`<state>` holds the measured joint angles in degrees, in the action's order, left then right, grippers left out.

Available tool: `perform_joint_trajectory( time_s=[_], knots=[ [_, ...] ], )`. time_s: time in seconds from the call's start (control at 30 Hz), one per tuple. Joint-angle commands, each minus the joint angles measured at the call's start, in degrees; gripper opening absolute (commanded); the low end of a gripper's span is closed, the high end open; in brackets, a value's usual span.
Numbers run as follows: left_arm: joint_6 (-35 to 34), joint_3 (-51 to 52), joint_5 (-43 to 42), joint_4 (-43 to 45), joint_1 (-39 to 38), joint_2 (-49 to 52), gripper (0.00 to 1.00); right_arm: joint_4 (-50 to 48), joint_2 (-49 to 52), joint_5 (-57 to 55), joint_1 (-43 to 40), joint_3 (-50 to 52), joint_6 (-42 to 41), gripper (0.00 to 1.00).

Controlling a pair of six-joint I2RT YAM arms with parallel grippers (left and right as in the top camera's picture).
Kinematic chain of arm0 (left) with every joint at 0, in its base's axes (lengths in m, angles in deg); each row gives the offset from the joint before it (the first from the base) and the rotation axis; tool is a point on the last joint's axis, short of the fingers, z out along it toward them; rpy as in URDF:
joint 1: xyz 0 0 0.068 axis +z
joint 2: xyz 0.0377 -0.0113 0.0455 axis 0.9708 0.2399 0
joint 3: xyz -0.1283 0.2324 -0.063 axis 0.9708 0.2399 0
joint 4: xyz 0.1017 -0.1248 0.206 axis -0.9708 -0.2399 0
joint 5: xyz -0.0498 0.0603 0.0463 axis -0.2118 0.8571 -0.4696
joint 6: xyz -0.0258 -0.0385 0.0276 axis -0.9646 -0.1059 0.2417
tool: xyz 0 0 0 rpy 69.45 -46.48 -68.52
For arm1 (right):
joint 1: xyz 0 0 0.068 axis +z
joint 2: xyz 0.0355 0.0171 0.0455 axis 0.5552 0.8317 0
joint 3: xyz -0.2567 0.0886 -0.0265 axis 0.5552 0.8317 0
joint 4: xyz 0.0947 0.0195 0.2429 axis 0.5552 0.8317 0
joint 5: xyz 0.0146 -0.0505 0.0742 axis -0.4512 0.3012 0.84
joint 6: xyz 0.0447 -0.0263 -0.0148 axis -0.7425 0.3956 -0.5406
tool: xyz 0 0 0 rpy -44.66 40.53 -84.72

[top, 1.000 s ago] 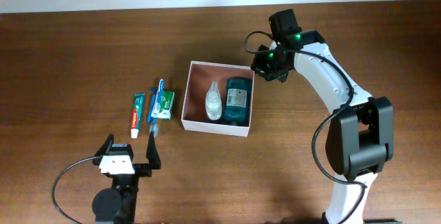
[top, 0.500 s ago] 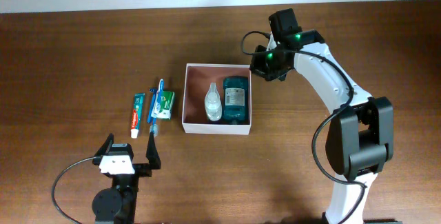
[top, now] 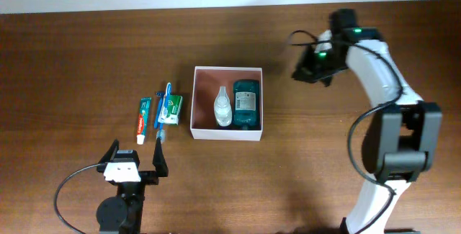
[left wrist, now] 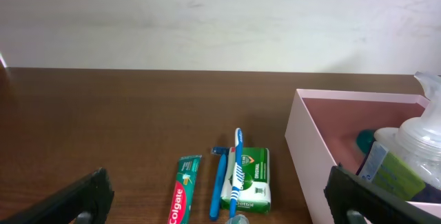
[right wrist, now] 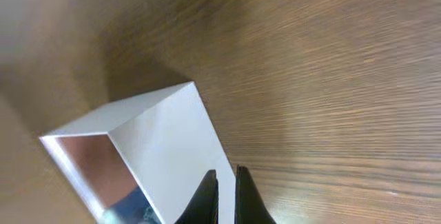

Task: Pack container
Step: 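Raise right gripper and swing it right away from the box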

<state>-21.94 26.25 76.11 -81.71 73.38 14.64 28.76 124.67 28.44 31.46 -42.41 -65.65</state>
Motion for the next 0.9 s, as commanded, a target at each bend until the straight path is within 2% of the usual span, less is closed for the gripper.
perform_joint_trajectory(
  time_s=[0.0,0.07,0.17,0.2,0.23,0.27,0.57,0.73,0.87],
  knots=[
    [1.07,0.44,0.39,0.13,0.28,-0.39,0.99,1.79,-0.07,9.77,-4.94,-0.20,5.05,0.25],
    [1.07,0.44,0.39,0.13,0.28,-0.39,0.99,2.93,-0.07,10.58,-6.88,-0.17,6.62,0.38],
    [1.07,0.44,0.39,0.13,0.28,-0.39,0.99,4.13,-0.07,10.56,-9.18,-0.17,6.62,0.47],
    [1.07,0.44,0.39,0.13,0.28,-0.39,0.99,4.24,-0.07,10.56,-9.75,-0.17,6.62,0.44],
    [1.07,0.44,0.39,0.13,0.28,-0.39,1.00,4.22,-0.07,10.56,-10.19,-0.17,6.64,0.29],
    [1.07,0.44,0.39,0.13,0.28,-0.39,0.99,4.20,-0.07,10.56,-10.45,-0.17,6.62,0.04],
    [1.07,0.44,0.39,0.13,0.28,-0.39,0.99,4.09,-0.07,12.33,-11.02,-0.17,6.60,0.04],
    [1.07,0.44,0.39,0.13,0.28,-0.39,1.00,1.49,-0.07,27.69,-12.96,-0.17,6.49,0.04],
    [1.05,0.44,0.39,0.13,0.28,-0.39,0.99,0.04,-0.07,35.63,-14.78,-0.17,0.37,0.04]
  ],
)
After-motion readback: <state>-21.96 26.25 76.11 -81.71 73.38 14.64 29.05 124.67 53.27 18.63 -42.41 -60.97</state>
